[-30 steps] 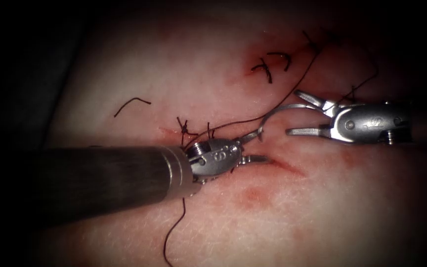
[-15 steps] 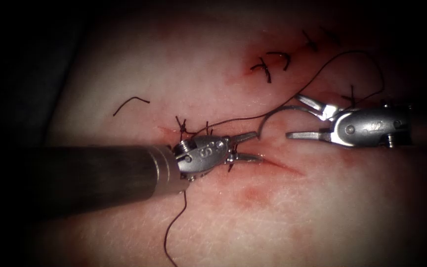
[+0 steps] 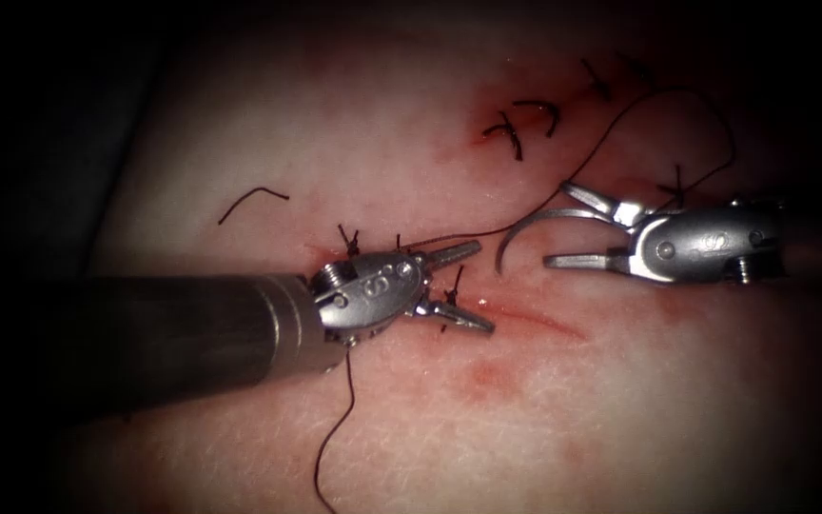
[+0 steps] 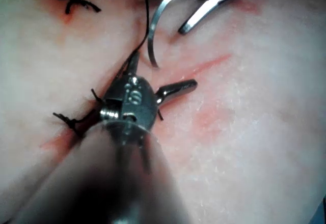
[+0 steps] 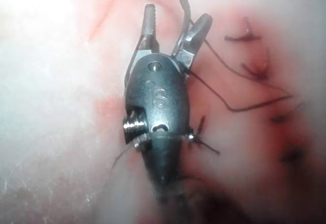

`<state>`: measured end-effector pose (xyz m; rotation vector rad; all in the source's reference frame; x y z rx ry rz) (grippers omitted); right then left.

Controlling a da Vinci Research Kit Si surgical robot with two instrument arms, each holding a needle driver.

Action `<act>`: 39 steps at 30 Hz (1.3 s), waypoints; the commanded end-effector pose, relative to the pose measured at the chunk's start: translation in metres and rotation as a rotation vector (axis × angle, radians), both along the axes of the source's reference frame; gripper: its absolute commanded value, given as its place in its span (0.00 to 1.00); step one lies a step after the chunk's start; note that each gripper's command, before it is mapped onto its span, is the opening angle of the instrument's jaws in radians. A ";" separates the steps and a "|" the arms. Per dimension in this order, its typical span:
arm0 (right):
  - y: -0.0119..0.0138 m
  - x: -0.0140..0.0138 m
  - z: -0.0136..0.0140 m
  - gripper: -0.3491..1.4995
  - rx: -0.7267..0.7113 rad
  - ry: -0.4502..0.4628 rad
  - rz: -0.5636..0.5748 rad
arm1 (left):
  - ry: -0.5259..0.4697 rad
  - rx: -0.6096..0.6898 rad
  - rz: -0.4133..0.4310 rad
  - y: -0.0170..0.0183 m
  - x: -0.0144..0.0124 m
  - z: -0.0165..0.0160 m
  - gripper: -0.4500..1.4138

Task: Wound Closure
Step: Pick up the needle with the left gripper.

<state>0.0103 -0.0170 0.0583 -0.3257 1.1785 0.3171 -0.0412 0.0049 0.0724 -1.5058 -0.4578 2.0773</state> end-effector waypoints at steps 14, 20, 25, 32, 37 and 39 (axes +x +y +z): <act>-0.0009 0.0009 0.0012 0.64 -0.009 0.003 -0.001 | 0.088 0.074 -0.099 0.0009 -0.0012 0.0040 0.43; -0.0010 0.0010 0.0011 0.60 -0.019 -0.001 -0.005 | 0.062 0.097 -0.105 0.0012 -0.0027 0.0043 0.09; -0.0010 0.0008 0.0010 0.56 -0.023 -0.002 -0.008 | 0.048 0.116 -0.110 0.0015 -0.0033 0.0044 0.00; -0.0008 0.0004 0.0004 0.45 -0.030 -0.001 -0.011 | 0.053 0.122 -0.097 0.0028 -0.0007 0.0046 0.00; -0.0010 0.0009 0.0001 0.48 -0.030 -0.001 -0.008 | -0.023 0.098 -0.093 0.0049 0.0008 0.0016 0.00; -0.0012 0.0012 -0.0001 0.55 -0.030 -0.001 -0.006 | -0.082 0.112 -0.066 0.0056 0.0009 -0.0003 0.00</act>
